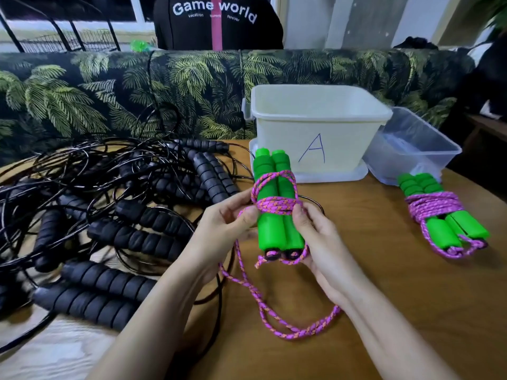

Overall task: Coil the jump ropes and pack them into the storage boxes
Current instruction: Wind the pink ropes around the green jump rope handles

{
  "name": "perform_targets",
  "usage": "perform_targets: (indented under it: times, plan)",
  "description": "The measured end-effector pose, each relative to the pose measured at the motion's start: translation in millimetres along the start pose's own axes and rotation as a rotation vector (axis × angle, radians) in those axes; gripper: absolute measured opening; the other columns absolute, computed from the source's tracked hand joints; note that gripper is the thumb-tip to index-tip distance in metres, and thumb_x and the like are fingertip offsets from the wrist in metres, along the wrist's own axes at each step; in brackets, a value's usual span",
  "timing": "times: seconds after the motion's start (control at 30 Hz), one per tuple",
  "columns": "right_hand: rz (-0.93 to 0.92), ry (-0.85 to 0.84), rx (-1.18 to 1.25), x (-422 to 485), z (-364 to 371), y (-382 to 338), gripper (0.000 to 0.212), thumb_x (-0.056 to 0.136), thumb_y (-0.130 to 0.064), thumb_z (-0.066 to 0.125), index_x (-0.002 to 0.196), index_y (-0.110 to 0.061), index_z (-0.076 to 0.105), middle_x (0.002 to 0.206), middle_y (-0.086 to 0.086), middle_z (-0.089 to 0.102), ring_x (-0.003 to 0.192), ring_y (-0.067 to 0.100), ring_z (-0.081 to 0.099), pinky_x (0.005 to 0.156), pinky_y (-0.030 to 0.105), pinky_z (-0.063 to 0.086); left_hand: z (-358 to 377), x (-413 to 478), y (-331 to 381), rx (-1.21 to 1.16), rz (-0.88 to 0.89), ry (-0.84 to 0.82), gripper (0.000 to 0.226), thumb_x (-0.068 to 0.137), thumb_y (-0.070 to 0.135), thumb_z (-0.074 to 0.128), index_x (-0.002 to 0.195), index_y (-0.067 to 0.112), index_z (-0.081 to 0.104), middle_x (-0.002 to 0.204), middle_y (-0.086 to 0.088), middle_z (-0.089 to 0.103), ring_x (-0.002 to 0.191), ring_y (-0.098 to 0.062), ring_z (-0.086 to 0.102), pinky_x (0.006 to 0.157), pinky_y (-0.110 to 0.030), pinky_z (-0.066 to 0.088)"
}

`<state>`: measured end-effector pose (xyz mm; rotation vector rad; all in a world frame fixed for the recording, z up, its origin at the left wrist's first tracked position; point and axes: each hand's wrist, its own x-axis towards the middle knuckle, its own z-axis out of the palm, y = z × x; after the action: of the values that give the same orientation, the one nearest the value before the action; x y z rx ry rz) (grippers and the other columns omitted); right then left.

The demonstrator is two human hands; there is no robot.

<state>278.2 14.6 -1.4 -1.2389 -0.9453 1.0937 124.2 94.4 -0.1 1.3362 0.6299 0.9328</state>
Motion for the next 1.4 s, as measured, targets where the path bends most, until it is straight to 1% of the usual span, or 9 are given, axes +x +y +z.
perform_targets:
  times: [0.13,0.23,0.33,0.6,0.77,0.93,1.07,1.2,1.4]
  plan:
    - [-0.326,0.222,-0.384,1.7,0.3,5.3,0.047,0.095,-0.044,0.056,0.139,-0.045,0.04,0.128,-0.009,0.055,0.121,0.013,0.055,0.103,0.036,0.047,7.0,-5.0,2.7,-0.023,0.045,0.074,0.037,0.075,0.02,0.066,0.112,0.016,0.067,0.094,0.0,0.077,0.088,-0.01,0.071,0.074,-0.023,0.057]
    - [-0.37,0.043,-0.285,-2.9,4.8,1.3,0.068,0.097,-0.009,0.05,0.144,-0.051,0.025,0.148,-0.009,0.043,0.136,0.01,0.043,0.11,0.045,0.042,10.2,-6.9,4.8,0.045,0.108,0.124,0.043,0.068,0.02,0.081,0.109,0.016,0.069,0.092,-0.001,0.077,0.084,-0.009,0.07,0.073,-0.022,0.056]
    - [-0.323,-0.149,-0.28,-11.9,12.0,-1.6,0.082,0.082,-0.016,0.057,0.15,-0.047,0.022,0.155,-0.012,0.034,0.141,0.01,0.037,0.112,0.042,0.041,7.1,-9.3,2.5,0.196,0.208,0.168,0.053,0.059,0.034,0.089,0.107,0.02,0.07,0.092,-0.004,0.077,0.087,-0.019,0.073,0.081,-0.035,0.058]
    - [-0.387,-0.069,-0.438,-12.1,10.0,-0.7,0.076,0.091,-0.017,0.07,0.148,-0.045,0.029,0.15,-0.012,0.041,0.137,-0.004,0.039,0.111,0.018,0.033,8.3,-14.5,2.8,0.354,0.252,0.136,0.052,0.062,0.034,0.083,0.11,0.022,0.069,0.092,0.001,0.077,0.094,-0.011,0.073,0.087,-0.03,0.057]
    - [-0.473,0.021,-0.619,-5.4,-2.3,-6.1,0.063,0.092,-0.012,0.058,0.148,-0.035,0.04,0.143,-0.003,0.045,0.134,0.004,0.042,0.109,0.017,0.032,17.4,-16.7,8.2,0.06,-0.004,0.107,0.049,0.067,0.026,0.076,0.11,0.008,0.06,0.097,-0.014,0.068,0.068,-0.016,0.068,0.065,-0.027,0.057]
    - [-0.471,0.144,-0.774,-9.9,-20.6,-29.0,0.081,0.09,0.005,0.059,0.147,-0.046,0.03,0.158,0.0,0.028,0.144,0.012,0.028,0.11,0.014,0.024,25.4,-42.0,25.0,0.061,-0.295,-0.281,0.02,0.083,0.028,0.066,0.079,0.009,0.06,0.067,-0.008,0.061,0.06,-0.016,0.063,0.067,-0.027,0.053]
    - [-0.527,0.237,-1.077,-31.6,-37.9,-39.5,0.082,0.092,0.004,0.058,0.152,-0.041,0.026,0.162,0.007,0.016,0.146,0.025,0.023,0.113,0.028,0.022,1.1,-50.8,62.3,0.736,0.076,-0.2,0.042,0.089,0.057,0.06,0.08,0.016,0.066,0.052,0.011,0.043,0.046,-0.005,0.037,0.046,-0.019,0.033]
    - [-0.605,0.308,-1.283,-50.2,-43.6,-32.7,0.08,0.086,0.008,0.062,0.152,-0.028,0.036,0.157,0.018,0.023,0.138,0.038,0.033,0.112,0.054,0.037,-26.6,-58.4,108.8,1.547,0.756,-0.018,0.043,0.09,0.059,0.044,0.084,0.028,0.073,0.073,0.013,0.07,0.06,-0.012,0.065,0.047,-0.026,0.047]
    - [-0.543,0.26,-1.263,-59.2,-12.5,-12.5,0.079,0.086,0.004,0.065,0.151,-0.03,0.037,0.156,0.021,0.026,0.126,0.042,0.04,0.103,0.056,0.044,-50.7,-42.6,44.4,1.877,0.584,-0.07,0.038,0.099,0.044,0.042,0.091,0.022,0.072,0.08,0.007,0.067,0.075,-0.019,0.065,0.073,-0.036,0.044]
